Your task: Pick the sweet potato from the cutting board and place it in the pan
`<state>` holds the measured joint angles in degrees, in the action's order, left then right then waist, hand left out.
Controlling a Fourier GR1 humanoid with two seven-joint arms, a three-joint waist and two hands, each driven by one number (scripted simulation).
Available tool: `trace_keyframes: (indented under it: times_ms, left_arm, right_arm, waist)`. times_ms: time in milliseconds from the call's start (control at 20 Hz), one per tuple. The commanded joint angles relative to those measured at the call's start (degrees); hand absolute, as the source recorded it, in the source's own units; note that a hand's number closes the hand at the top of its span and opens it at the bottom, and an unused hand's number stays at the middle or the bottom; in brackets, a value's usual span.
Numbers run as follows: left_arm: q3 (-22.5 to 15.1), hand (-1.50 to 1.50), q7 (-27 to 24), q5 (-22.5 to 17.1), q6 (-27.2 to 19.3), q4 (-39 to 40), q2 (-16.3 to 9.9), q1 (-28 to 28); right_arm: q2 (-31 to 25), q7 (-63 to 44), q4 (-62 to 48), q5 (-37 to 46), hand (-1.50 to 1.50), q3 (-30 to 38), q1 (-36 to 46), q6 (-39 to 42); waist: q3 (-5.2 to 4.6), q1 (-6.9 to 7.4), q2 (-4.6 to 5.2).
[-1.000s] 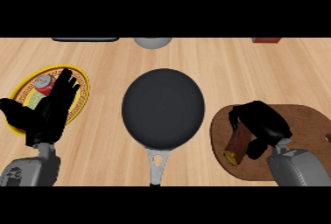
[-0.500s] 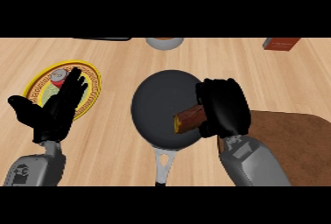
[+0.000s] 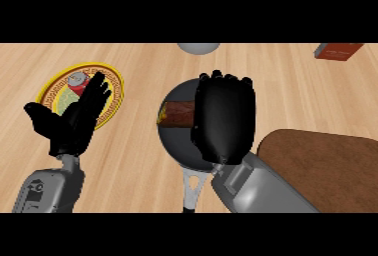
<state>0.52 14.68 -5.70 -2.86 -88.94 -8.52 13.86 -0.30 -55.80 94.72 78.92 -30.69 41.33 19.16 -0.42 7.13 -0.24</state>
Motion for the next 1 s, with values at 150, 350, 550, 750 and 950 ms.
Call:
trace_keyframes:
  times_ms: [150,350,550,750,950]
  left_arm:
    - [0.0,0.00,0.0,0.4,-0.4,0.6,0.2,2.0]
    - [0.6,0.00,0.3,-0.1,-0.3,0.3,0.0,0.2]
    - [4.5,0.00,-0.5,-1.5,0.1,2.4,-2.3,1.3]
    - [3.8,0.00,0.0,-1.5,-0.6,0.6,-1.1,-0.8]
    - [3.9,0.00,-4.5,-0.3,0.2,2.3,-1.3,-2.8]
  right_arm:
    - [0.3,-20.5,-7.2,-3.9,1.50,-4.1,10.6,-3.6]
    - [0.3,-23.8,-11.3,-7.6,1.50,-2.2,16.2,-6.9]
    - [0.3,-26.0,-12.4,-7.3,1.50,-3.3,14.8,-13.3]
    - [0.3,-21.7,-15.2,-6.3,1.50,-2.9,11.4,-19.1]
    - [0.3,-18.3,-17.8,-7.3,1.50,-4.7,7.1,-25.7]
  waist:
    - [0.12,0.51,0.52]
    - [0.20,-0.70,0.52]
    - [0.27,-3.30,0.60]
    - [0.40,-5.14,0.46]
    - [0.39,-5.60,0.59]
